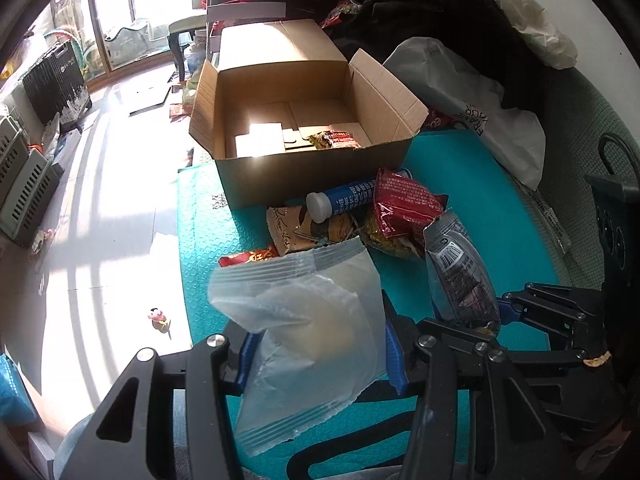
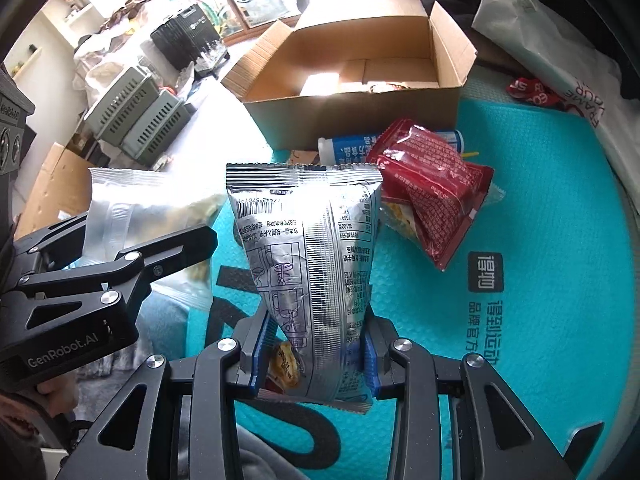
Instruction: Organize snacks
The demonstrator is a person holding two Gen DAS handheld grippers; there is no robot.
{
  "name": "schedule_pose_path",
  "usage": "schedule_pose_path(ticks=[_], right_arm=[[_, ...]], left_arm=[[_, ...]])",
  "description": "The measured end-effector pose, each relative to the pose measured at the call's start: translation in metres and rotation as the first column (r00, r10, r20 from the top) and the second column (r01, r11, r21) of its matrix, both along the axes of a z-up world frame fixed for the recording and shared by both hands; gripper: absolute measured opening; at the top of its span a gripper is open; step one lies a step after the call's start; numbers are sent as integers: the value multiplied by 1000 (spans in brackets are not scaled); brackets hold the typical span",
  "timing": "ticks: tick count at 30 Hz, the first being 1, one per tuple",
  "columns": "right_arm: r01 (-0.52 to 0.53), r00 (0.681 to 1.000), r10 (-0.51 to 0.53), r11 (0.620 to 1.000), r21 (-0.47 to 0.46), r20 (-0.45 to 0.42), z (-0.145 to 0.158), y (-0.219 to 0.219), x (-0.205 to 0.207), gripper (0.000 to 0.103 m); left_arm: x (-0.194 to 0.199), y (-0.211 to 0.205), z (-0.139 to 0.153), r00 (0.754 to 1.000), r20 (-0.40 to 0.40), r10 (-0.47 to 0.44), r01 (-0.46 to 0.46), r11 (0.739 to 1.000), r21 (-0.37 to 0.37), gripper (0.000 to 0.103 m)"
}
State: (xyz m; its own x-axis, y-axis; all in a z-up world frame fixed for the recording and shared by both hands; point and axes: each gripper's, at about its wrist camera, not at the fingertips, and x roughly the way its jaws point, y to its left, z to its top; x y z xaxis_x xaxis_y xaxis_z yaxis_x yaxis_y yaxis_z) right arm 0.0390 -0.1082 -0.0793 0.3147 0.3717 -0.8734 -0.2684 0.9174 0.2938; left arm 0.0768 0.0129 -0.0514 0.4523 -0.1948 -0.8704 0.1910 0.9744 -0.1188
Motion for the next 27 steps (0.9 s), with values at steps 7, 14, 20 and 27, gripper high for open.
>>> schedule_pose_path(ticks=[7, 14, 20, 27], right_arm=[[-38, 996, 38, 999, 7, 81, 40, 6, 23, 36], [-61, 987, 58, 998, 18, 147, 67, 12, 64, 36], [-72, 977, 71, 997, -1, 203, 78, 15, 106, 36], [-56, 966, 61, 998, -26, 251, 82, 14, 159, 36]], left_arm=[[28, -2, 43, 995, 96, 10, -11, 1000, 4, 49], [67, -10, 69, 987, 164, 1, -3, 1000, 13, 49], [107, -11, 70, 984, 176, 3, -6, 1000, 18, 49], [163, -9, 62, 984, 178, 11, -13, 1000, 12, 49]])
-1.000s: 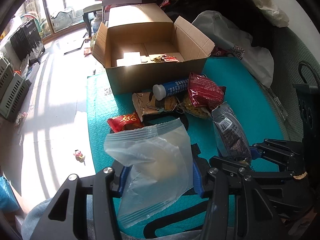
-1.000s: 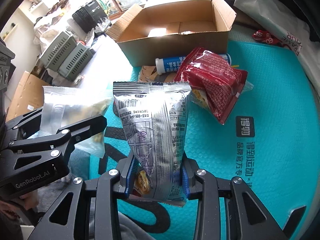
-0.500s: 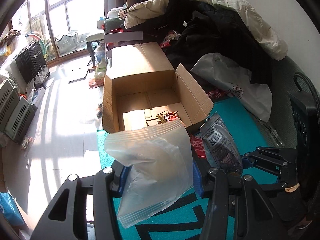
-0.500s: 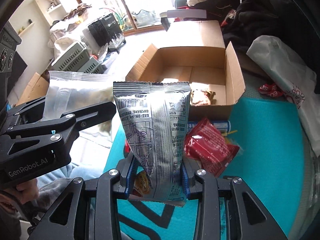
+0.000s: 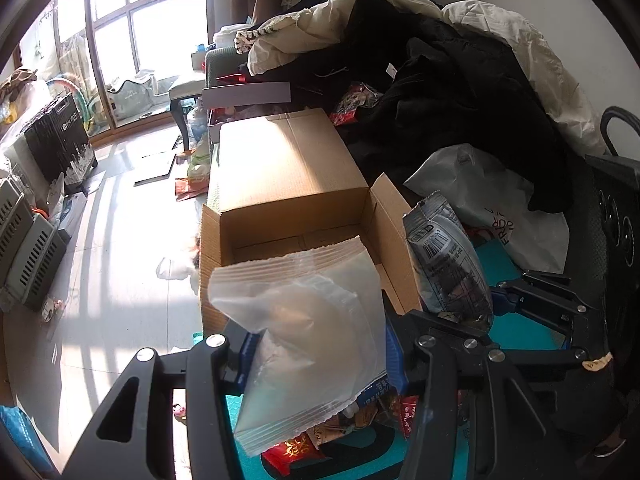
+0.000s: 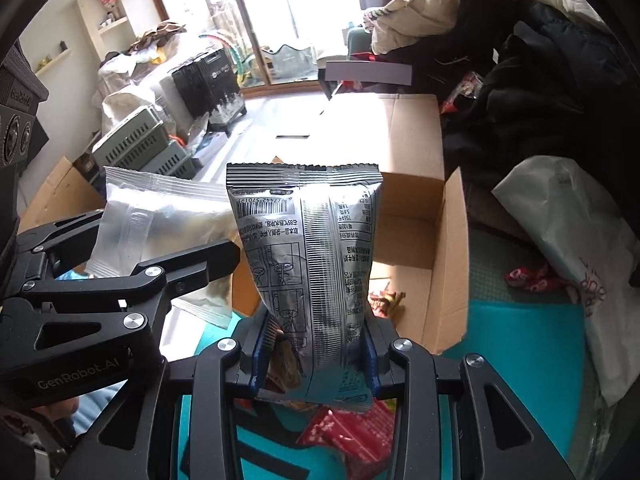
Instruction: Organize snacks
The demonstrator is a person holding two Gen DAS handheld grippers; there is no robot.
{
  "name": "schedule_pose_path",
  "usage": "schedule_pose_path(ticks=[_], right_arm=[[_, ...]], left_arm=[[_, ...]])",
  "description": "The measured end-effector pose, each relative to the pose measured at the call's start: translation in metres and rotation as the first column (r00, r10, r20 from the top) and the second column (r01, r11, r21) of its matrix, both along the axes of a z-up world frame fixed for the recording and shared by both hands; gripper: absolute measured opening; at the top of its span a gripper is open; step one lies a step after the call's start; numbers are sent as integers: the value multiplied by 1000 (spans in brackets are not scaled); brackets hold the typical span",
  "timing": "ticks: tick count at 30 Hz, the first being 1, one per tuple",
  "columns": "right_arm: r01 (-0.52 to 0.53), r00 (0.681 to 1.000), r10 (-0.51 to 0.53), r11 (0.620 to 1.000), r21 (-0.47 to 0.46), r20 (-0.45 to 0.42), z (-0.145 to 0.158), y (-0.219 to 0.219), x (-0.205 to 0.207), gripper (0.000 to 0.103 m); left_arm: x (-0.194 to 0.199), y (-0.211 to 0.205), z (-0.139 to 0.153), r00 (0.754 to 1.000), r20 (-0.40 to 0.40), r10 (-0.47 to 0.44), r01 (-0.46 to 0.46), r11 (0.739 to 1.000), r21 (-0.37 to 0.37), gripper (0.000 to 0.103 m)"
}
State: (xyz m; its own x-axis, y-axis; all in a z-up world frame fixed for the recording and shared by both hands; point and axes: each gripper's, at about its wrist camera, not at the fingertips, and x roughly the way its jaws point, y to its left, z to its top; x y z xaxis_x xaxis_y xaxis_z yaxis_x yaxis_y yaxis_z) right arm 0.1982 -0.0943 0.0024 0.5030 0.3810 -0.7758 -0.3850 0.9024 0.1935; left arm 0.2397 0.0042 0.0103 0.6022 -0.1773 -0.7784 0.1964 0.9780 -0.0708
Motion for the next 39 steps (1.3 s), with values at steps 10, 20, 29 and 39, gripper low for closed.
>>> schedule_pose_path(ticks=[10, 20, 29, 39], right_arm=[[46, 999, -46, 998, -34, 3, -23, -5, 75, 36], [56, 998, -57, 992, -111, -6, -46, 3, 121, 36], [103, 994, -110, 970, -218, -17, -62, 1, 116, 56], [145, 988, -112, 925, -352, 111, -29, 7, 90, 86]], left_arm=[[73, -1, -24, 1000, -17, 7, -6, 999, 32, 49], [115, 1, -53, 996, -47, 70, -64, 991, 120, 49], [105, 7, -71, 985, -101, 143, -125, 978, 170, 52], [87, 12, -46, 983, -97, 153, -137, 979, 150, 53]])
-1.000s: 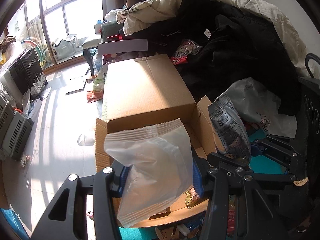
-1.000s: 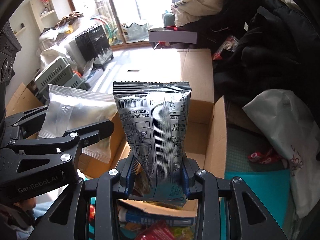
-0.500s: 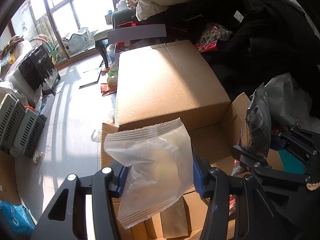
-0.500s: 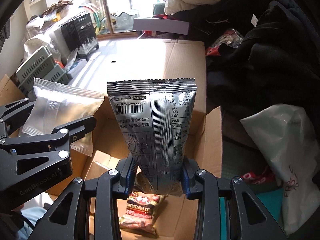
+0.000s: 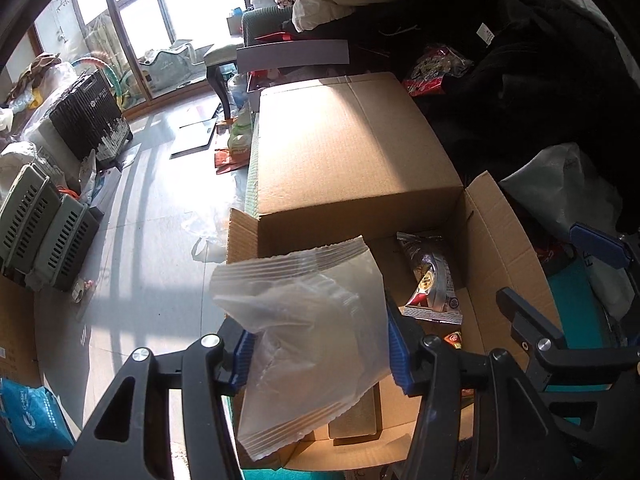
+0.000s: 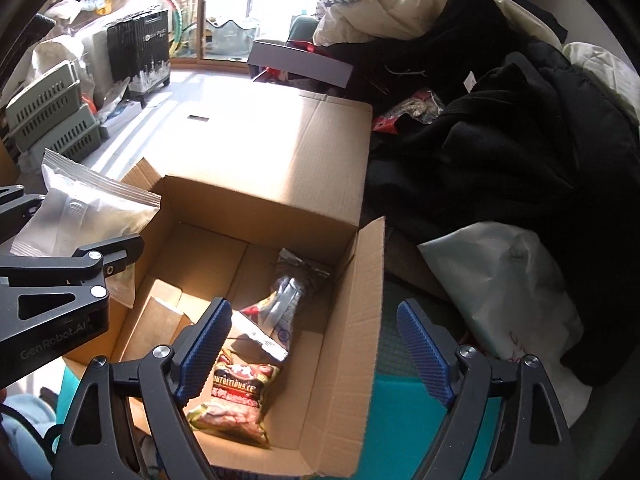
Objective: Organize snacks
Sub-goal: 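Release the silver bag with the right tool while the left tool releases the clear zip bag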
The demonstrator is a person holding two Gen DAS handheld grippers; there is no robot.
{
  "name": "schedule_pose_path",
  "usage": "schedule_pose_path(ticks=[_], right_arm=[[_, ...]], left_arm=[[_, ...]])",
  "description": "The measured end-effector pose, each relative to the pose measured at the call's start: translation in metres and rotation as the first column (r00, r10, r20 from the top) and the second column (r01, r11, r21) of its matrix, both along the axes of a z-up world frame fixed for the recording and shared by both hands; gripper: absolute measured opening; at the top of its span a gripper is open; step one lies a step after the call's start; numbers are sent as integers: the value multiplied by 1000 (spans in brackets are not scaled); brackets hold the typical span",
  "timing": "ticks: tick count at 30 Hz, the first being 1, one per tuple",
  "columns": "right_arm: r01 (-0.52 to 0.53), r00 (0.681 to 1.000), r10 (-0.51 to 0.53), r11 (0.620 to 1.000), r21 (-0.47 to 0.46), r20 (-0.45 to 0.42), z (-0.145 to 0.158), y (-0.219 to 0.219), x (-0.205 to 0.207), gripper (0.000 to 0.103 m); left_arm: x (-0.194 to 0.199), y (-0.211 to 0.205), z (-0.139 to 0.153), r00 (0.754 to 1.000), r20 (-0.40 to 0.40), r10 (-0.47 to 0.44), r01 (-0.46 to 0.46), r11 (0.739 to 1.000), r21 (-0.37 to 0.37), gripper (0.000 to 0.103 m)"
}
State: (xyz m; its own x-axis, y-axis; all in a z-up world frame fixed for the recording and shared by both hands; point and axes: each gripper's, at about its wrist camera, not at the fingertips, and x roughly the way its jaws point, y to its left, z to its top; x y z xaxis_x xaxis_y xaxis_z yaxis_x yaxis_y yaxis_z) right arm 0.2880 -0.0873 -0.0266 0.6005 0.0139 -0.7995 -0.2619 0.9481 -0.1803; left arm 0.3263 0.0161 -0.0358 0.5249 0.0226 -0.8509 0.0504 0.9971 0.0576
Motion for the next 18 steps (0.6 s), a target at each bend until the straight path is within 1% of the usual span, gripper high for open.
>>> schedule_pose_path(ticks=[7, 8, 11, 15, 18], right_arm=[[10, 999, -11, 999, 42, 37, 35, -2, -18, 88], [10, 999, -12, 999, 48, 44, 41, -1, -21, 90], [9, 998, -14, 998, 68, 61, 57, -1, -30, 92], [9, 998, -15, 997, 79, 68, 74, 1, -40, 93], [5, 998, -11, 996, 84, 68, 84, 1, -47, 93]], left_arm=[[-21, 8, 44, 998, 67, 5, -3, 1000, -26, 54], [-24, 10, 50, 997, 76, 4, -2, 1000, -26, 55], [-32, 13, 67, 994, 111, 7, -4, 1000, -27, 64], [-41, 15, 85, 987, 160, 2, 7, 999, -53, 64], [-45, 15, 94, 985, 170, -4, 16, 998, -69, 64]])
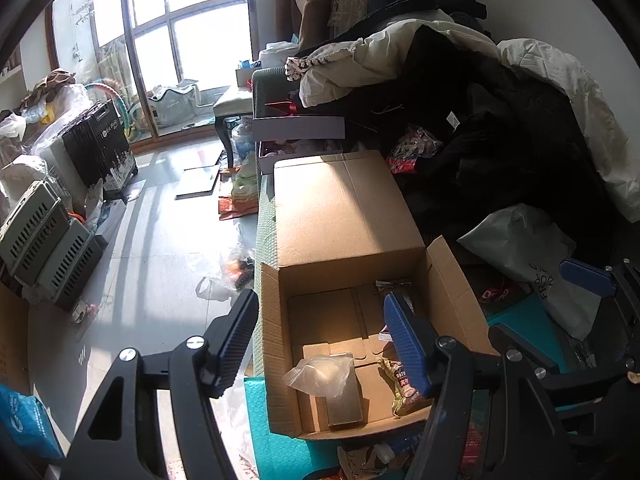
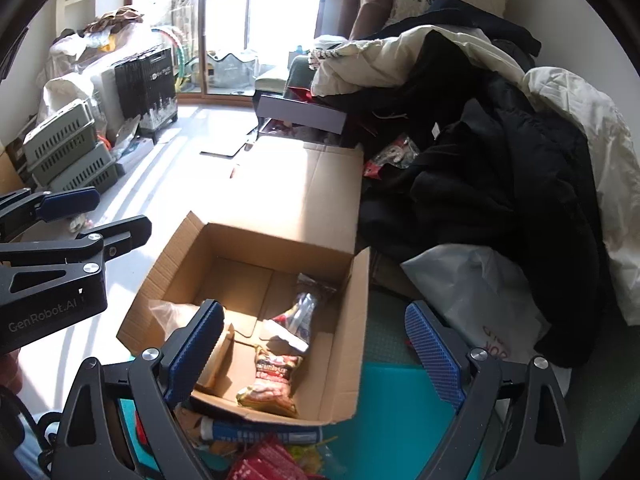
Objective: Organize snacks
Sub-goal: 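Release the silver bag with the right tool while the left tool releases the clear zip bag, then withdraw both tools from the box back toward the snack pile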
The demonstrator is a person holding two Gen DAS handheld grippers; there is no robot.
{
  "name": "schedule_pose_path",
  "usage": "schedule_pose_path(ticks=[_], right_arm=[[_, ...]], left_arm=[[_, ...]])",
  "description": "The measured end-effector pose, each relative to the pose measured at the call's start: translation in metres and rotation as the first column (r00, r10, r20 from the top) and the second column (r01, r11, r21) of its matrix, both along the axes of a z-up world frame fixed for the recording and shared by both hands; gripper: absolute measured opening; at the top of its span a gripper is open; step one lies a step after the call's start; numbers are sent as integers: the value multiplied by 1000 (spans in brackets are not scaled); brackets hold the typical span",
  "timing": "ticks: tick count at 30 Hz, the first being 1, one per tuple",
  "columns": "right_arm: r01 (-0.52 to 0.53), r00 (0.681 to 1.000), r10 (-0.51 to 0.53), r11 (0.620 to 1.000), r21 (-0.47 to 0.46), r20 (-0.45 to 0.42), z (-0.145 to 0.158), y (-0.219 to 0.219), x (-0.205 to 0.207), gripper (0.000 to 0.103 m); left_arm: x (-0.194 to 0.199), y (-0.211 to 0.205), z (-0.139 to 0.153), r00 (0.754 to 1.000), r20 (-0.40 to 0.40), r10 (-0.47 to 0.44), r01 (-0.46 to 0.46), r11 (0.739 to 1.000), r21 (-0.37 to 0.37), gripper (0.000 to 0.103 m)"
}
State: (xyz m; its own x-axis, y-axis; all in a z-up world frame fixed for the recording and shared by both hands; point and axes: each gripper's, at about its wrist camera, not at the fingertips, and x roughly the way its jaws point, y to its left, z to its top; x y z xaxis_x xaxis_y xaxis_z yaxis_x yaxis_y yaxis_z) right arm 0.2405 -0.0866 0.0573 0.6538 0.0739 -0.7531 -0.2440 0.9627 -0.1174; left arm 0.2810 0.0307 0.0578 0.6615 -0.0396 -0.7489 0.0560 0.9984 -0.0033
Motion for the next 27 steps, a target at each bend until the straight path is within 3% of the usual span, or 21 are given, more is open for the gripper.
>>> schedule_pose_path(ticks=[4, 8, 17, 27], right_arm=[[-2, 1000, 3, 1000, -11, 24, 11, 0, -14, 93], [-2, 999, 4, 1000, -23, 49, 22, 1, -32, 93], [-10, 996, 8, 1000, 26, 84, 32, 4, -79, 93], [-41, 995, 34, 996, 75, 92, 28, 11, -134, 93]], left_arm=[[-14, 1, 9, 1000, 28, -9, 10, 1000, -22, 64], [-34, -1, 19, 998, 62, -19, 19, 1000, 7, 64], [-89, 4, 39, 991, 128, -26, 24, 1000, 12, 64], [-156, 10, 34, 989, 147, -34, 38, 999, -26, 64]])
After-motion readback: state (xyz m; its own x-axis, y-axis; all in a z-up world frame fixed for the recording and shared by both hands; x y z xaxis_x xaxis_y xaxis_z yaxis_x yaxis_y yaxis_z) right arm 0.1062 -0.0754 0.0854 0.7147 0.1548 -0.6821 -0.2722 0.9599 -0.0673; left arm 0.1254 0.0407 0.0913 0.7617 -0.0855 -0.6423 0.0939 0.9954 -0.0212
